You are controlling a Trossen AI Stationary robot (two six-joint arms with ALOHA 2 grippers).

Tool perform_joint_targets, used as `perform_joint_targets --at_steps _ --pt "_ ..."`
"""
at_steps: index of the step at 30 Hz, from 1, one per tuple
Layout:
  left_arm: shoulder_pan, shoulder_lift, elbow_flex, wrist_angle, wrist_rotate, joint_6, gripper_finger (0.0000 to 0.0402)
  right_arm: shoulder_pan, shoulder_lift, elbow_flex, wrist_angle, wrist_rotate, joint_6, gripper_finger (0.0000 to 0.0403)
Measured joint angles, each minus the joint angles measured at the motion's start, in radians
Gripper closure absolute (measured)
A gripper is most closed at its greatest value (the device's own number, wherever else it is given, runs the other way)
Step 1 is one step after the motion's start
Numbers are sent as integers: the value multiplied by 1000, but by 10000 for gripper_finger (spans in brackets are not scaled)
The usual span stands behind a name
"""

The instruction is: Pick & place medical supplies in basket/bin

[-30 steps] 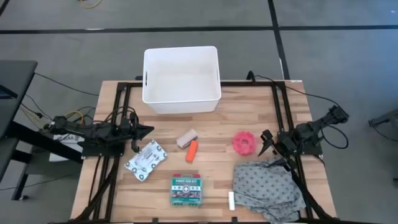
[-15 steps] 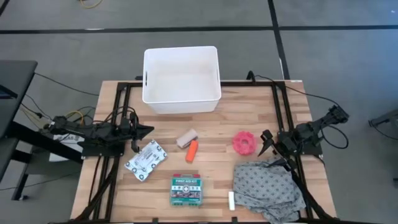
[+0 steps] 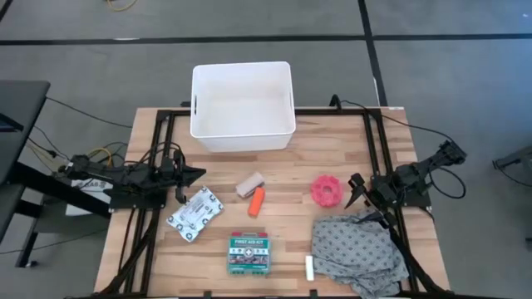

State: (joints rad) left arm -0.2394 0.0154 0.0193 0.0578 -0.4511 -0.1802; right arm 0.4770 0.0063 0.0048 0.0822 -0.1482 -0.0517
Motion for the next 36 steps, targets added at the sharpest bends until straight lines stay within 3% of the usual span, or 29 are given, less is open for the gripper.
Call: perform_joint_targets --at_steps 24,36 --pt "0 0 -3 27 -24 2 400 0 0 0 0 0 0 153" --pt "0 0 -1 9 -38 -219 400 0 0 0 0 0 0 153"
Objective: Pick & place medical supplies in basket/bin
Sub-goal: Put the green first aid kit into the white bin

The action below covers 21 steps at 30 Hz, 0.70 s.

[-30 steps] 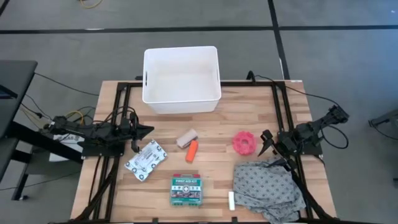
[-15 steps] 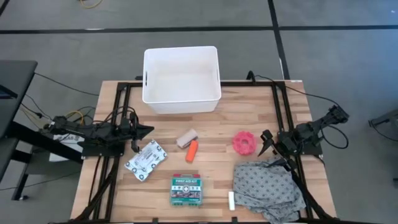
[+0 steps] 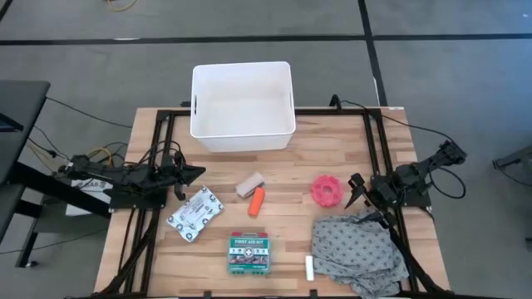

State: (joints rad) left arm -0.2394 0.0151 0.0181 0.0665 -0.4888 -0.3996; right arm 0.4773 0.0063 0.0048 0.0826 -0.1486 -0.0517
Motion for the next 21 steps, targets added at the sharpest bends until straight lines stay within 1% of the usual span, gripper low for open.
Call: perform_joint_targets --at_steps 1,4,6,10,13,16,21 --pt "0 0 0 11 -12 3 400 0 0 0 0 0 0 153" --pt "1 0 -1 87 -134 89 400 0 0 0 0 0 0 153" --pt "1 -1 0 95 -173 95 400 0 0 0 0 0 0 153" --pt "1 2 0 90 -144 108 399 0 0 0 -4 0 0 153" --pt "1 8 0 111 -171 190 391 0 0 0 0 0 0 153" --pt "1 6 1 149 -174 274 373 0 0 0 0 0 0 153" --pt "1 7 9 176 -177 336 331 0 0 0 0 0 0 153"
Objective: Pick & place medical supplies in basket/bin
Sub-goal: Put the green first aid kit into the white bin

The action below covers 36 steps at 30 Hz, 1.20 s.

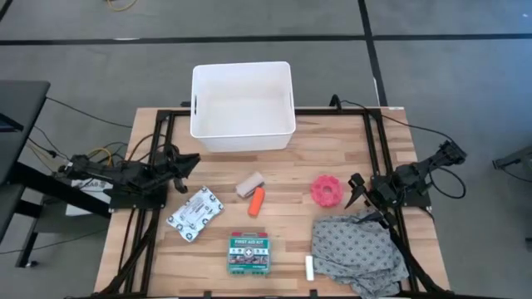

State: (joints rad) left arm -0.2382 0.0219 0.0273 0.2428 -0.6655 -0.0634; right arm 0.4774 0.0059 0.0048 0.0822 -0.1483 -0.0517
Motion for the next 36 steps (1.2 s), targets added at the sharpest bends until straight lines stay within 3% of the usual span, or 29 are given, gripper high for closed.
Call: perform_joint_targets --at_steps 5,10,15,20,27,32,36 --pt "0 26 82 -11 -61 26 296 0 0 0 0 0 0 153" --pt "-1 102 250 -89 -64 54 286 0 0 0 0 0 0 153" --pt "-1 253 430 -229 -50 37 291 0 0 0 0 0 0 153" --pt "-1 431 524 -294 -39 61 296 0 0 0 0 0 0 153" --pt "-6 587 575 -296 56 -15 297 0 0 0 0 0 -5 153" --pt "-43 690 579 -299 209 -20 297 0 0 0 22 0 -177 153" --pt "-84 794 579 -298 242 -77 297 0 0 0 62 -3 -215 153"
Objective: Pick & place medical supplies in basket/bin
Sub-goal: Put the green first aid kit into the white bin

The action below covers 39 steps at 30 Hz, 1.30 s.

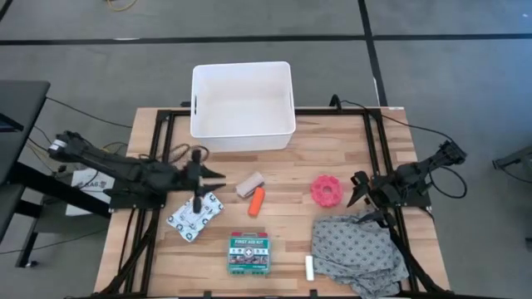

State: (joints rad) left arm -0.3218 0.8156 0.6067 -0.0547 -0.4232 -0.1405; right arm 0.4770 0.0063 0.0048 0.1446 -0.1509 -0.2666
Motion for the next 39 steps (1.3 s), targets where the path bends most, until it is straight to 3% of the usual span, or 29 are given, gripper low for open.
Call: perform_joint_targets --at_steps 4,9,11,16,20,26,31,39 --pt "-48 136 0 15 0 -107 297 0 0 0 13 -3 4 153" --pt "-118 294 31 139 118 -35 297 -2 0 0 21 0 -51 153" --pt "-148 350 78 134 120 -15 297 -2 0 0 21 0 -82 153" --pt "-182 519 225 -10 27 4 297 -2 0 0 21 0 -101 153" --pt "-173 659 343 -164 29 -16 297 -2 0 0 21 1 -109 153" --pt "-147 841 527 -399 133 -39 297 -2 0 0 21 3 -110 153" --pt "-119 931 631 -477 265 -89 297 -2 0 0 21 7 -110 153" --pt "-72 955 646 -553 307 -140 297 -2 0 0 20 22 -111 153"
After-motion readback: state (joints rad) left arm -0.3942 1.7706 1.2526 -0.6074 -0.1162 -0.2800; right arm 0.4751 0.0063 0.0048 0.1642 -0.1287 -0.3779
